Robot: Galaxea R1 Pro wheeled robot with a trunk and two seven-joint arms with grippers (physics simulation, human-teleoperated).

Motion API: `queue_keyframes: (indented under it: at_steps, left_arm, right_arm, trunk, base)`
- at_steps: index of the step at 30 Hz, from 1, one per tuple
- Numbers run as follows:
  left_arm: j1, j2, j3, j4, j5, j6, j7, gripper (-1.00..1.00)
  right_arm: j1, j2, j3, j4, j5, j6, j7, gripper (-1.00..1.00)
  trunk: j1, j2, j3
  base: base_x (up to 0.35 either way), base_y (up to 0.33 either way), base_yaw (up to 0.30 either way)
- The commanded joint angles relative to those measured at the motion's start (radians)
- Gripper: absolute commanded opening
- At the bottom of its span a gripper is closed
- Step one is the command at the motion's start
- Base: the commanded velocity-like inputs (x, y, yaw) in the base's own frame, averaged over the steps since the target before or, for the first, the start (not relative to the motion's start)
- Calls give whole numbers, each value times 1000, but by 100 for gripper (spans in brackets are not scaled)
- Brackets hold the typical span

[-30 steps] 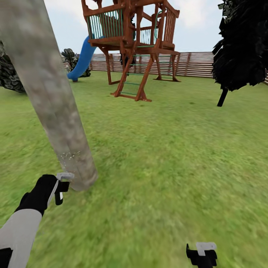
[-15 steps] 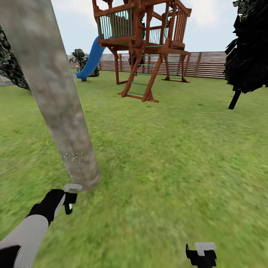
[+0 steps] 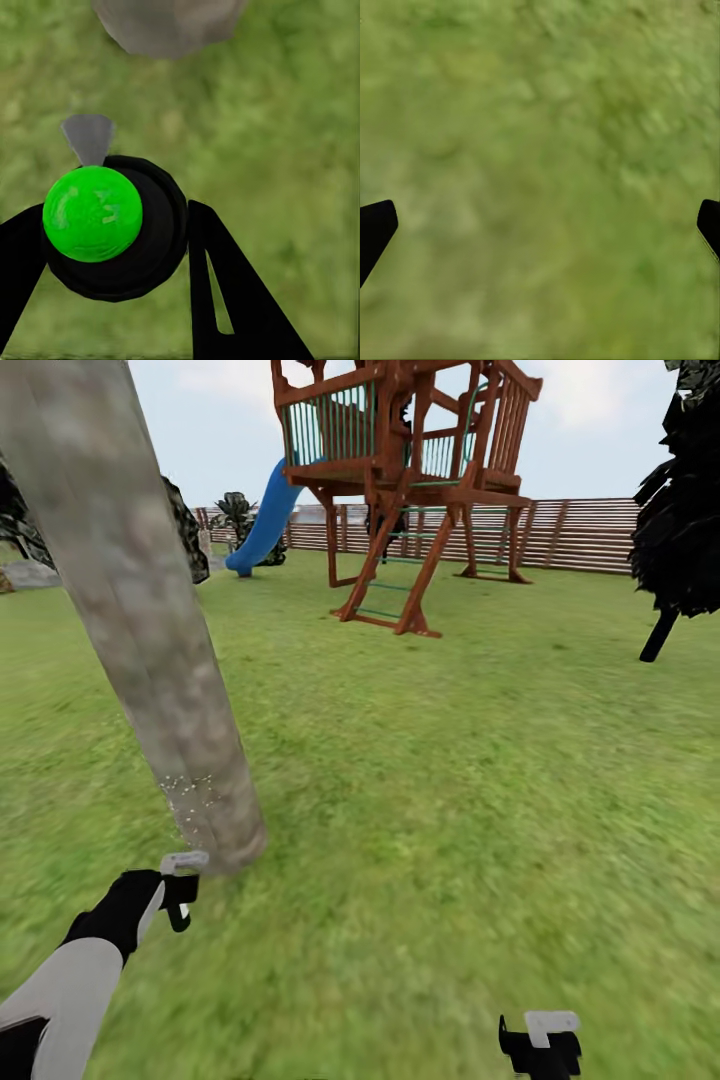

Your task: In the garden, pick up the pesticide atomizer on the floor and spray pesticide onto both trees until each tree trunk is fully covered.

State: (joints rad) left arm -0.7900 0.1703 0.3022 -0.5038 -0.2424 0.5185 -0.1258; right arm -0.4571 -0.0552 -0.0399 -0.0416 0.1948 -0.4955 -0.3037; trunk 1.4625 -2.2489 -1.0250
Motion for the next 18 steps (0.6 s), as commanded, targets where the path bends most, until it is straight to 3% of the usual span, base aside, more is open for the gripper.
queue_keyframes:
  at_steps: [1, 5, 10, 13, 18]
  left_arm:
    - [0, -1, 0, 0, 0, 0, 0, -100]
    - [0, -4, 0, 2, 0, -1, 0, -100]
    - [0, -5, 0, 2, -1, 0, 1, -100]
    - [0, -8, -1, 2, 0, 0, 40, -100]
    - [0, -11, -2, 4, 0, 0, 52, -100]
  right_arm:
    - [0, 0, 0, 0, 0, 0, 0, 100]
    - [0, 0, 0, 0, 0, 0, 0, 100]
    - [0, 0, 0, 0, 0, 0, 0, 100]
    - [0, 0, 0, 0, 0, 0, 0, 100]
    - [0, 0, 0, 0, 0, 0, 0, 100]
  trunk:
    - [0, 0, 0]
    - [0, 0, 0]
    - [0, 0, 0]
    - [0, 0, 0]
    - [0, 0, 0]
  base:
    - [0, -273, 276]
    - [0, -273, 269]
    - [0, -273, 34]
    - [0, -273, 6]
    - [26, -273, 228]
